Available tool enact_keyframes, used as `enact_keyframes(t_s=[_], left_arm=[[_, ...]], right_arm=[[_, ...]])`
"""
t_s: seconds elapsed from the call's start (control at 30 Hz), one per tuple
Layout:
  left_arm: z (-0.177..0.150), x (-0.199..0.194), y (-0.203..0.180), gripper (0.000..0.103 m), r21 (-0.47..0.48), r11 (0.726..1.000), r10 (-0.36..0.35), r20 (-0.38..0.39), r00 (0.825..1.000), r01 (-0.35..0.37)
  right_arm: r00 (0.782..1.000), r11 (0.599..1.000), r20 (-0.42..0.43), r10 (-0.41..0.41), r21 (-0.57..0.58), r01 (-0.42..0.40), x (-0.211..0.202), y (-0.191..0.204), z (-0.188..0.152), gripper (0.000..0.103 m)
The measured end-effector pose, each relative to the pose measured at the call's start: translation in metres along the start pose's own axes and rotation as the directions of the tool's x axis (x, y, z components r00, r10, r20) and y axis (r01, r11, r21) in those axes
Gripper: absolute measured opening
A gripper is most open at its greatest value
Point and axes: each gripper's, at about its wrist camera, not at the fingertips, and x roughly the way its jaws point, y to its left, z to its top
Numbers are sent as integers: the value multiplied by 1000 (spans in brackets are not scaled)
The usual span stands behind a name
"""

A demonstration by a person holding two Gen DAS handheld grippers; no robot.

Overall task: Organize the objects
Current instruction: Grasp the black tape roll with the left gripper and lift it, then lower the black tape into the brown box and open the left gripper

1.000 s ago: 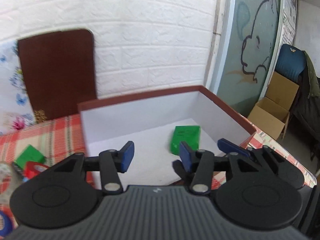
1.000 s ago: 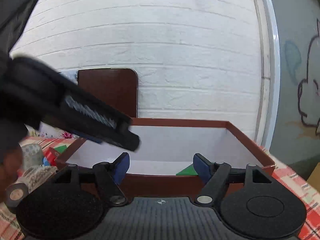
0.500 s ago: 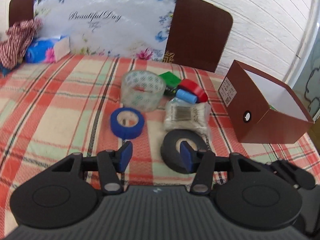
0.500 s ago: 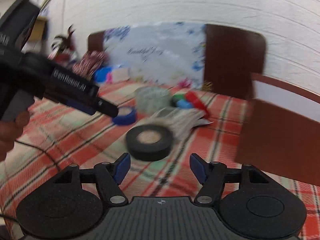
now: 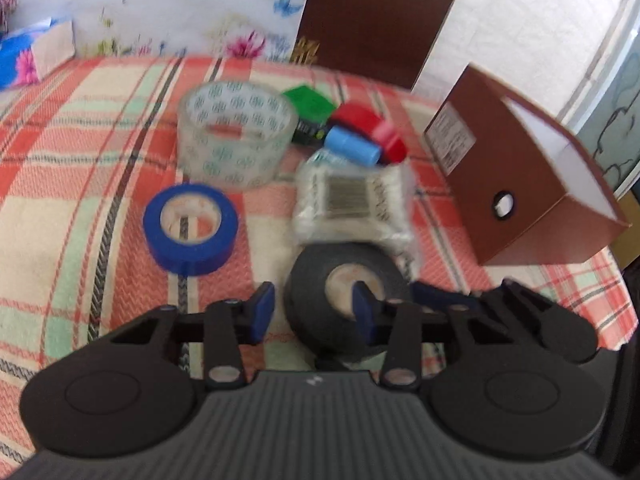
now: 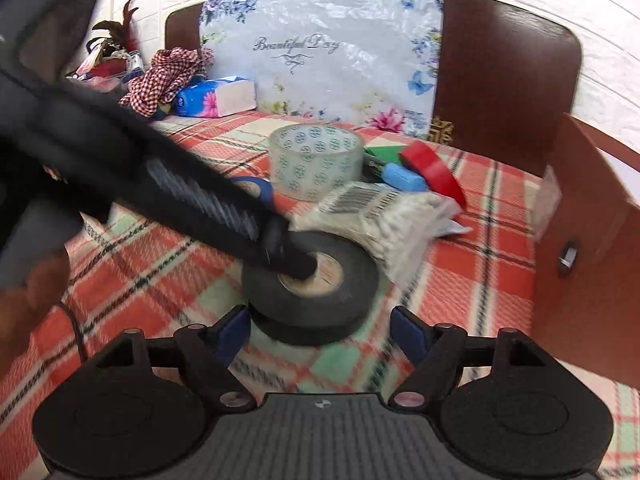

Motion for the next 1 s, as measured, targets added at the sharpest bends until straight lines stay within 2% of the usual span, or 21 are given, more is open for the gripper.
enact_keyframes(t_s=[0.03,0.2,0.33,0.4,0.5,0.63,0.7,0.77,0.9,1.0], left_arm=[[-2,0,2,37,-4,1000,-8,14,1000,8],[-11,-19,0,32,-12,1000,12,18,1000,-12],[-28,-59,-16,32,10,999,37,78,996,-38],[-21,-76,-31,32,38,998,46,123,991,-51],[3,-95,-63,32,93,995,15,213,977,-36],[38,-93,-125,32,213,977,-37,270,962,-22],[52,-77,-160,32,272,962,-71,271,960,-6],[65,-52,-186,32,292,956,-104,243,964,29],[83,1,-228,32,309,947,-144,170,975,86],[91,36,-248,32,316,944,-141,126,982,95]], right_arm=[[1000,1000,2,-3,-9,3,2,3,1,74],[1000,1000,17,11,-29,-10,-18,14,-5,74],[991,993,135,-16,-112,31,-50,31,-11,74],[976,991,211,-52,-106,76,-63,26,-5,74],[944,988,310,-115,-61,140,-84,0,10,74],[903,972,371,-218,-2,236,-100,-55,21,74],[893,959,358,-274,27,283,-103,-87,23,74],[895,950,324,-308,62,304,-102,-120,23,74],[907,937,239,-347,132,324,-88,-177,20,74],[921,930,175,-349,188,316,-67,-210,18,74]])
